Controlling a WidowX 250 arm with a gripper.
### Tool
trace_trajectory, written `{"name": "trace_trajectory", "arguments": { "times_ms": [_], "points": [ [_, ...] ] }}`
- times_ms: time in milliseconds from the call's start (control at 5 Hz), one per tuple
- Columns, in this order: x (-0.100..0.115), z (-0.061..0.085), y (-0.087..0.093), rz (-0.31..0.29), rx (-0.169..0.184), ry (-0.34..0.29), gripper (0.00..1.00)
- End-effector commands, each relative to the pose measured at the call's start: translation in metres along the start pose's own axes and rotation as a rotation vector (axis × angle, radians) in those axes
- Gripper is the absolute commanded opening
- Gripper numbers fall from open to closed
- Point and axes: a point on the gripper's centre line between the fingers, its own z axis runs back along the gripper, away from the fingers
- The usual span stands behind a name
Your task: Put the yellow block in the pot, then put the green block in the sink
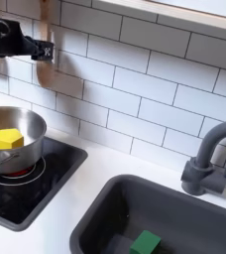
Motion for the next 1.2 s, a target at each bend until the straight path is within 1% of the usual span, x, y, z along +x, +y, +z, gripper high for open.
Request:
{"name": "trace_trajectory", "arguments": {
  "times_ms": [0, 200, 600, 800, 1000],
  "points": [
    [0.004, -0.004, 0.001, -0.010, 0.001, -0.045, 1.00],
    [0.003, -0.005, 0.002, -0.006, -0.001, -0.047, 1.00],
    [0.001, -0.011, -0.010, -0.006, -0.026, -0.045, 1.00],
    [0.002, -0.009, -0.008, 0.004, -0.011, -0.052, 0.00],
    [0.003, -0.009, -0.008, 0.001, -0.008, -0.063, 0.00]
  ]
}}
